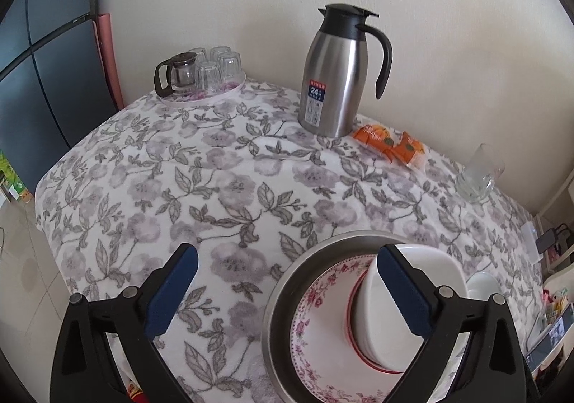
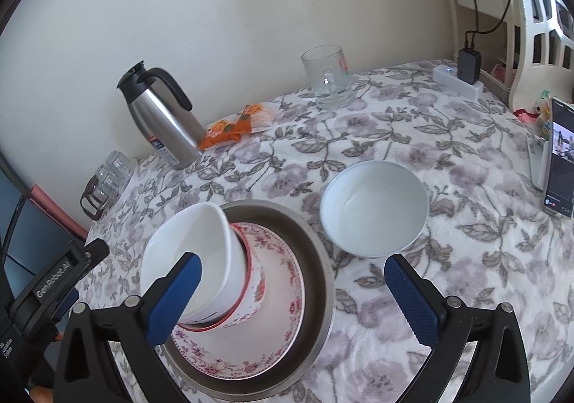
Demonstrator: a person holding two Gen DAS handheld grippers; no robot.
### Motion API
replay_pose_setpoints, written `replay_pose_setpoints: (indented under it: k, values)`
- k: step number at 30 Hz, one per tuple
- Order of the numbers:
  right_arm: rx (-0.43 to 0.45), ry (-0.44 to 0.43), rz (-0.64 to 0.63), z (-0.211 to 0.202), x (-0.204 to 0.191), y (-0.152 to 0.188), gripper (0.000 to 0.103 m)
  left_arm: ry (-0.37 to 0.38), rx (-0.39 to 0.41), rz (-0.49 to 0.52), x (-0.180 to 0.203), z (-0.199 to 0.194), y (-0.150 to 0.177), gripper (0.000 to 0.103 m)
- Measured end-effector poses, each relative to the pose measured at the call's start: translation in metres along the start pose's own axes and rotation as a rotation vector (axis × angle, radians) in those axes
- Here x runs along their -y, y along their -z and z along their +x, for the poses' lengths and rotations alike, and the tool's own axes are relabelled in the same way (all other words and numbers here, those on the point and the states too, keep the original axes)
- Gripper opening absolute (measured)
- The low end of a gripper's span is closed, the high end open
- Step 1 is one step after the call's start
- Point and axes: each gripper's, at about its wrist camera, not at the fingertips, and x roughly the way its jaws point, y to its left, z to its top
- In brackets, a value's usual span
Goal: Organize plates and bowls
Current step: 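Move both grippers to the plain white round bowl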
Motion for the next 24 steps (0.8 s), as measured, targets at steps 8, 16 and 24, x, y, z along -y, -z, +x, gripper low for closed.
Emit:
replay_pose_setpoints:
  k: [8,16,24]
  values:
    - [0.029,0.037,0.071,-0.011,0.034,-0.009,0.103,0.045,0.062,0.025,0.02,-0.018,0.005,0.1]
    - [0.057,0.079,0.179,-0.023,0.082,-0.016,0.103,0.142,0.153,0.133,0.06,-0.042,0.01,0.1]
    - [0.062,0.1,0.29,-0.026,0.127,-0.018,0.103,0.3,0.161,0.252,0.11,-0.061,0.025,0.1]
